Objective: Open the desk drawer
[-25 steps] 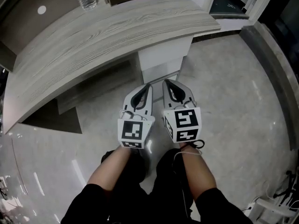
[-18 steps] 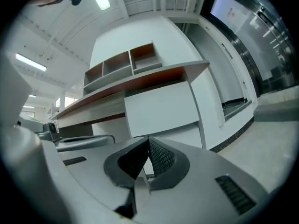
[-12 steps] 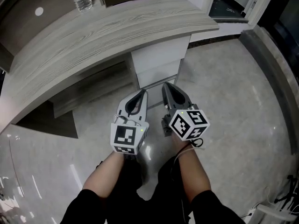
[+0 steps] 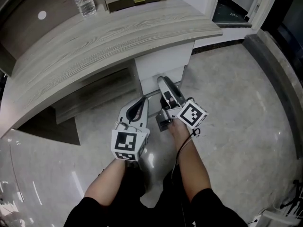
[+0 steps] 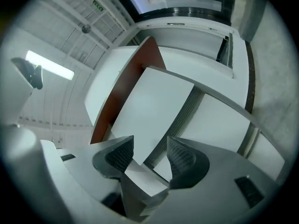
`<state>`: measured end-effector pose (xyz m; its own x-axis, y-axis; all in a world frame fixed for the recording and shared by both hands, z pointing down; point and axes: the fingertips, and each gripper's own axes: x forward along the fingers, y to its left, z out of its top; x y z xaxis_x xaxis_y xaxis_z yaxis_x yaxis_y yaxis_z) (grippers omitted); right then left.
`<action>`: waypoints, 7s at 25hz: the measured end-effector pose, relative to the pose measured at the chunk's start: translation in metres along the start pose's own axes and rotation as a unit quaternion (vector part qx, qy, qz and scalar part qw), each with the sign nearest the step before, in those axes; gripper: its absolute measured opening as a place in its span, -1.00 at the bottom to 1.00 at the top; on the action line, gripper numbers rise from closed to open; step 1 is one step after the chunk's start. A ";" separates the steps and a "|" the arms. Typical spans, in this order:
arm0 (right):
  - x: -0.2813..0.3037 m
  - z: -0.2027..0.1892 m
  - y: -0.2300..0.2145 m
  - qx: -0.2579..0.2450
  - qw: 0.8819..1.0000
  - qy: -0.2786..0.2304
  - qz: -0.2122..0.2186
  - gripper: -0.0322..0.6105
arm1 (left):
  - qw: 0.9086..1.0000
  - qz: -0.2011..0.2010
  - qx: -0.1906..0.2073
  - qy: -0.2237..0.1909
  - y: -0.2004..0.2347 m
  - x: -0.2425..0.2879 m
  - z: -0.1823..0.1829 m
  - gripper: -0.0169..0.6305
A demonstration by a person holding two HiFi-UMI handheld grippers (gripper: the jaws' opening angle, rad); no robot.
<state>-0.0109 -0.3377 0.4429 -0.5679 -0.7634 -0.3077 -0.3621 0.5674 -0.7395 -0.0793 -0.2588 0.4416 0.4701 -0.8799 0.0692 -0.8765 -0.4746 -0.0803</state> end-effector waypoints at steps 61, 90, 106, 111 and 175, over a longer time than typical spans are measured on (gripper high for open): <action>0.016 0.020 -0.009 0.157 0.979 -0.085 0.096 -0.41 | 1.000 0.009 -0.003 -0.014 0.008 0.000 0.010 -0.93; -0.027 0.019 0.010 0.134 0.983 -0.077 0.100 -0.41 | 1.000 0.019 0.010 -0.019 -0.001 -0.017 0.019 -0.93; -0.032 0.022 0.008 0.134 0.983 -0.082 0.090 -0.41 | 1.000 0.017 0.015 -0.020 -0.003 -0.019 0.020 -0.93; -0.032 0.023 0.010 0.125 0.985 -0.082 0.089 -0.42 | 0.999 0.017 0.016 -0.022 -0.003 -0.020 0.020 -0.93; -0.062 -0.037 -0.007 -0.164 0.984 0.072 -0.018 -0.88 | 0.992 -0.101 0.076 0.012 0.005 -0.023 0.091 -0.73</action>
<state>-0.0002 -0.2825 0.4891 -0.6399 -0.7472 -0.1797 -0.5900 0.6275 -0.5081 -0.0850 -0.2432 0.3489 0.6302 -0.7667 0.1226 -0.7381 -0.6406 -0.2118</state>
